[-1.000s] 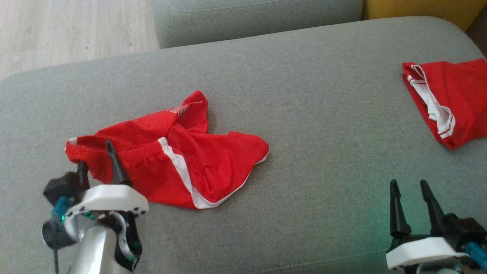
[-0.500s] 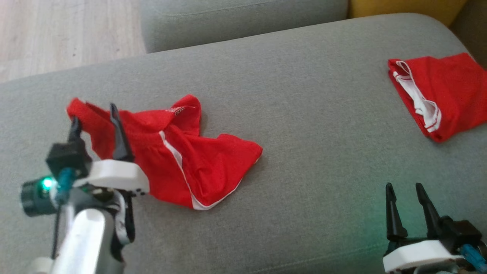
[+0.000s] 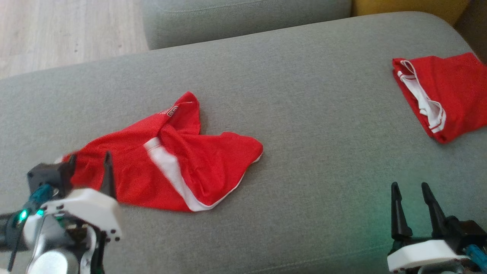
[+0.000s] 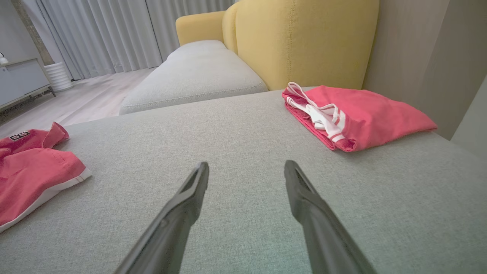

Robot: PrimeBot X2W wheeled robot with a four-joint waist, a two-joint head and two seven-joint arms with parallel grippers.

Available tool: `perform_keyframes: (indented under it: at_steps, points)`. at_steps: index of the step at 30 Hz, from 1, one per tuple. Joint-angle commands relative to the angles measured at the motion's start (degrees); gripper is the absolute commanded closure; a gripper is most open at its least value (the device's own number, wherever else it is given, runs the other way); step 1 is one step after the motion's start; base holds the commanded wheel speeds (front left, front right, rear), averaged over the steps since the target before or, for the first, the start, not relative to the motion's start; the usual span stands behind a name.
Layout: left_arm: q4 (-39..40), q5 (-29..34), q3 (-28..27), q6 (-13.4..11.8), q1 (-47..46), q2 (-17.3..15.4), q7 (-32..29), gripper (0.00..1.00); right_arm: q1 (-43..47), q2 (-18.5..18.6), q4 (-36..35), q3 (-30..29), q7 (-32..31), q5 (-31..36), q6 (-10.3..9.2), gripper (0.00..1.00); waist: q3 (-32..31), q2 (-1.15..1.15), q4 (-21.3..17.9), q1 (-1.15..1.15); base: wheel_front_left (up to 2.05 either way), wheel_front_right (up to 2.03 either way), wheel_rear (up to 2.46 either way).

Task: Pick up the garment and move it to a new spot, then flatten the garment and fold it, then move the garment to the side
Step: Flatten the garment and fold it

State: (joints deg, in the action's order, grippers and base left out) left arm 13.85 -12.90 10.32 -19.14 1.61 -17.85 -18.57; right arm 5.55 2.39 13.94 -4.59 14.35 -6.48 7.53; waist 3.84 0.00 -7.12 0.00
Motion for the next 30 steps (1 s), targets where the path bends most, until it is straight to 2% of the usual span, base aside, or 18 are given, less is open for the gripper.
perform_keyframes:
  at_steps: [1,5,9,14,17,22,30]
  points:
    - [4.2,0.1,-3.4,0.1,-1.7,-2.7,-1.0,0.00,-0.2,0.5,-1.9,1.2,0.6,0.2,-0.04,0.00,0.3,0.00,0.7,0.00,0.00,0.00,0.00]
    - [5.5,0.1,-3.1,0.5,-1.7,-3.1,-1.2,0.00,-0.4,0.5,-2.0,1.5,0.6,0.0,-0.04,0.00,0.7,0.00,1.5,0.00,0.00,0.00,0.00]
    - [4.1,-0.6,0.3,2.8,-5.6,-1.7,-1.2,0.00,-1.5,0.5,-1.9,2.1,0.6,0.0,-0.04,0.00,1.8,0.00,2.2,0.00,0.00,0.00,0.00]
    - [-4.4,0.7,6.6,8.1,-12.6,-1.3,-0.9,0.00,-3.5,0.5,-1.9,3.2,0.6,-0.2,-0.04,0.00,3.6,0.00,1.5,0.00,0.00,0.00,0.00]
    - [-11.8,1.1,8.7,9.8,-16.1,-0.4,-0.7,0.00,-3.9,0.5,-1.5,3.7,0.6,-0.6,-0.04,0.00,4.5,0.00,0.6,0.00,0.00,0.00,0.00]
    - [-21.4,1.4,8.8,10.1,-20.1,-0.2,-0.7,0.00,-3.8,0.5,-1.1,3.9,0.6,-1.0,-0.04,0.00,5.5,0.00,-1.1,0.00,0.00,0.00,0.00]
    - [-26.9,-0.2,7.8,11.6,-22.3,-1.9,-1.8,0.00,-3.4,0.5,-1.2,3.6,0.6,-1.1,-0.04,0.00,6.3,0.00,-1.8,0.00,0.00,0.00,0.00]
